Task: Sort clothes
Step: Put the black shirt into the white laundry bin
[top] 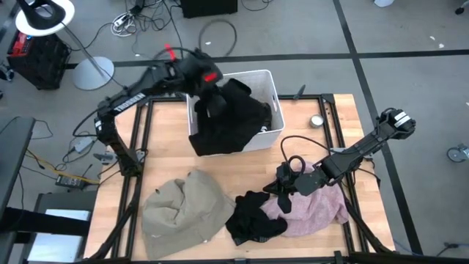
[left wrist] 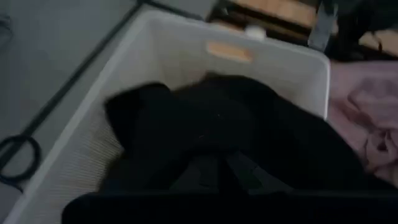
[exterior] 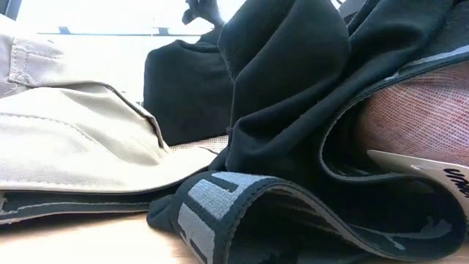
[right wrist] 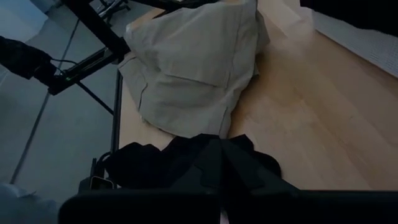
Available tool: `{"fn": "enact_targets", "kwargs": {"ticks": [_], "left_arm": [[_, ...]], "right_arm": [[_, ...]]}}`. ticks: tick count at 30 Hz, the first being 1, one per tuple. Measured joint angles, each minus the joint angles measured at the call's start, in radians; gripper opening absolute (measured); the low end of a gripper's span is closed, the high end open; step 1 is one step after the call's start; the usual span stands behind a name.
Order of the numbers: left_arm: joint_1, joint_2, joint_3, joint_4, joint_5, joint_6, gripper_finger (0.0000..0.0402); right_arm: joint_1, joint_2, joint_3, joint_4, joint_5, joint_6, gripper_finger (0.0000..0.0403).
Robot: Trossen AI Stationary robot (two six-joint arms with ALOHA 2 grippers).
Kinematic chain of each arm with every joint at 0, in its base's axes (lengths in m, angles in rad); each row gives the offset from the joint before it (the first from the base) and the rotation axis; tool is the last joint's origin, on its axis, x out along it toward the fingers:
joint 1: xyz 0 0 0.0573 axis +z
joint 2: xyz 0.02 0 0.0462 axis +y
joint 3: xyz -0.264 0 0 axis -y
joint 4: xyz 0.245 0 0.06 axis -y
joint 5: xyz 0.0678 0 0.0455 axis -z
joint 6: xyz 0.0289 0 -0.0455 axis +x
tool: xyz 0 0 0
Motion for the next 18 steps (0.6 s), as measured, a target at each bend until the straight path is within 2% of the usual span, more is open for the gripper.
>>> {"fn": "enact_targets", "kwargs": {"ticks": [7,12,18], "left_arm": [[-0.001,-0.001,-0.276,0.255,0.192,-0.096,0.0008],[0.005,0.013,-0.427,0.33,0.173,-0.167,0.003],[0.023,0.049,-0.57,0.33,0.193,-0.223,0.0088]], "right_arm": [[0.0,0.0,0.0,0.018,0.0,0.006,0.0001],[0.001,0.0,0.0,0.031,0.0,0.009,0.0001],[0.002,0.0,0.0,0.04,0.0,0.018,0.0001]]}}
